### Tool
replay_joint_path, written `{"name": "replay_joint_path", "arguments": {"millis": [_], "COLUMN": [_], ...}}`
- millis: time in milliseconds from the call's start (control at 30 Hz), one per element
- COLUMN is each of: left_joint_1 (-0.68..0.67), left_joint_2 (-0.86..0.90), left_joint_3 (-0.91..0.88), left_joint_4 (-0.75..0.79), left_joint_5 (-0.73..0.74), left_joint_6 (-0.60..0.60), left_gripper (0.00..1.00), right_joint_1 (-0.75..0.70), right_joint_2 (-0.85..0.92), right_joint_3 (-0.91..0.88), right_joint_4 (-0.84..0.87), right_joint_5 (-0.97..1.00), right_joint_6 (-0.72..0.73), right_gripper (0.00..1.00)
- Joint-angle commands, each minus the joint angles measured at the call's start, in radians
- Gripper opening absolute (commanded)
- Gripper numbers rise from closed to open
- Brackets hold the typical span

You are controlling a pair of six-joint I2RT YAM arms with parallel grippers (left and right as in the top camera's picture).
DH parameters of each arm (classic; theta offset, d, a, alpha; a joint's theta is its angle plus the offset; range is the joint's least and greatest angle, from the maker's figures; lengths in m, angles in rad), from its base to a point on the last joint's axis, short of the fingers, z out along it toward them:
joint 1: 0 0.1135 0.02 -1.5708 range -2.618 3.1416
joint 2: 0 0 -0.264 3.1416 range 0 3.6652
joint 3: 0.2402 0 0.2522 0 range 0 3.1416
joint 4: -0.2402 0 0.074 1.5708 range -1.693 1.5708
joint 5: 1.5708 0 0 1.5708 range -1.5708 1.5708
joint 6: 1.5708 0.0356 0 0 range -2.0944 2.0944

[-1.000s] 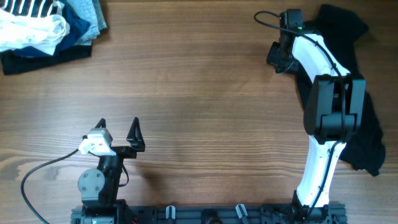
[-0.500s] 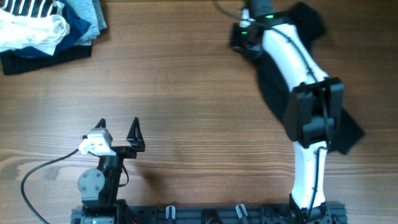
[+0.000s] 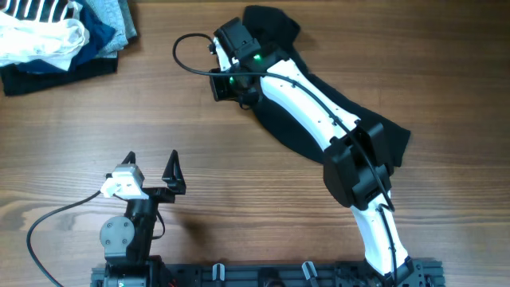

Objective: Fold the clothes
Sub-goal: 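Drag the black garment leftward to the table center with the right gripper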

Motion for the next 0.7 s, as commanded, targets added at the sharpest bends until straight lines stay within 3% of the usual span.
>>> {"name": "replay_joint_path", "arguments": {"millis": [0, 500, 533, 633, 667], "left_joint_1": [0.003, 0.003, 0.003, 0.003, 0.003], "left_joint_2": [-0.007, -0.007, -0.007, -0.007, -0.007], "left_joint_3": [-0.006, -0.006, -0.006, -0.006, -0.006], "left_joint_4": [-0.001, -0.001, -0.001, -0.001, -0.001], "left_joint_5": [0.013, 0.013, 0.012, 0.013, 0.013], "left_joint_6": [0.02, 0.02, 0.02, 0.02, 0.02], "left_gripper": [1.0, 1.0, 1.0, 1.0, 1.0], "right_joint_1": [-0.02, 0.154, 0.159, 0.162, 0.156], "right_joint_2": [-0.043, -0.064, -0.064, -0.064, -0.066], "right_joint_3": [0.094, 0.108, 0.108, 0.108, 0.108], "right_joint_4": [-0.044, -0.107, -0.103, -0.1, -0.101], "right_joint_5": [0.017, -0.02, -0.017, 0.049, 0.085], "right_joint_6": [-0.048, -0.058, -0.058, -0.058, -0.058], "right_gripper": [0.04, 0.04, 0.07, 0.49, 0.5]}}
